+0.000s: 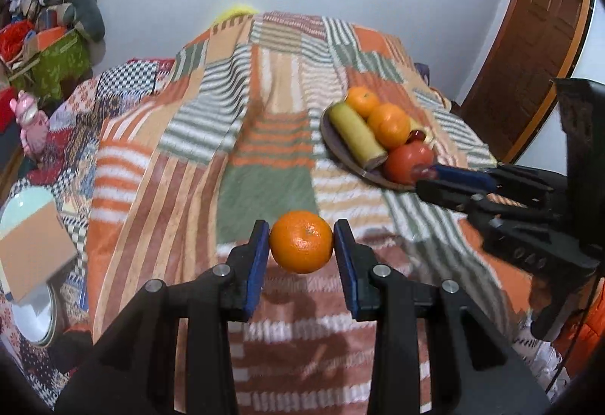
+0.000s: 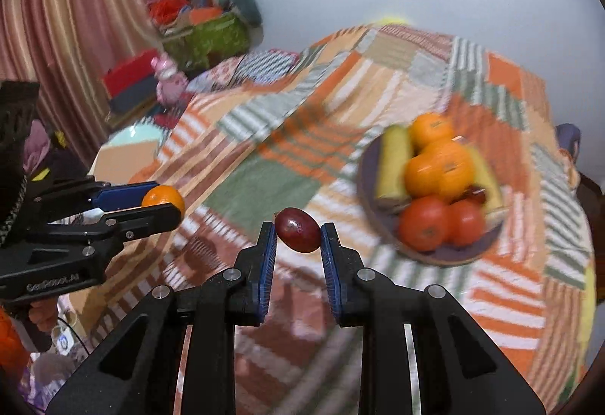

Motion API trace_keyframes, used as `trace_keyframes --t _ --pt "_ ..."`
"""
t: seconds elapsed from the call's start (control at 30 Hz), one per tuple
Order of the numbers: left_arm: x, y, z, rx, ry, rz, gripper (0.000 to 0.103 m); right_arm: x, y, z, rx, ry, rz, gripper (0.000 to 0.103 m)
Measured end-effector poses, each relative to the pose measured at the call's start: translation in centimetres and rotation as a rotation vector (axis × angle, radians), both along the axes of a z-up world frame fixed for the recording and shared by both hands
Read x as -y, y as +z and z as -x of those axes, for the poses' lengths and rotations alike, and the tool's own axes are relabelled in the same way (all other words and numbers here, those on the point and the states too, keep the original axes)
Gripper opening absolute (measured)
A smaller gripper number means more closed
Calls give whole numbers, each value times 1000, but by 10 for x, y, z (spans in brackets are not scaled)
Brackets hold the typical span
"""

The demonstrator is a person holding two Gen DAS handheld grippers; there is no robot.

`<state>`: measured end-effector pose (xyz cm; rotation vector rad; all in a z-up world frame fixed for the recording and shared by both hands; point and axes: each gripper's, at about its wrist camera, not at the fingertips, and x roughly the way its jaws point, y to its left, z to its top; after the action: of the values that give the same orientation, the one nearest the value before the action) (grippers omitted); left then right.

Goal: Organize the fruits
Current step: 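Carry the tangerine and date over the plate and lower them onto the fruit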

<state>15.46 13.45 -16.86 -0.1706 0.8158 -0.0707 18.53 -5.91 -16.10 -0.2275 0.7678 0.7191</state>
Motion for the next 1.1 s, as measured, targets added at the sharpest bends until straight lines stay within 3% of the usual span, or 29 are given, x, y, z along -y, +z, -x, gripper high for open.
trace_keyframes --t 0.3,0.53,0.83,1.1 --pt "41 33 -47 60 -28 -30 35 62 36 -24 94 -96 -40 22" --pt "66 38 -88 60 -44 -22 35 92 47 -49 129 -142 -60 22" --pt "84 22 -146 22 -57 -20 35 101 38 -83 116 -164 -87 22" --pt "92 -6 -195 -33 -58 -17 35 90 10 -117 69 -162 -54 22"
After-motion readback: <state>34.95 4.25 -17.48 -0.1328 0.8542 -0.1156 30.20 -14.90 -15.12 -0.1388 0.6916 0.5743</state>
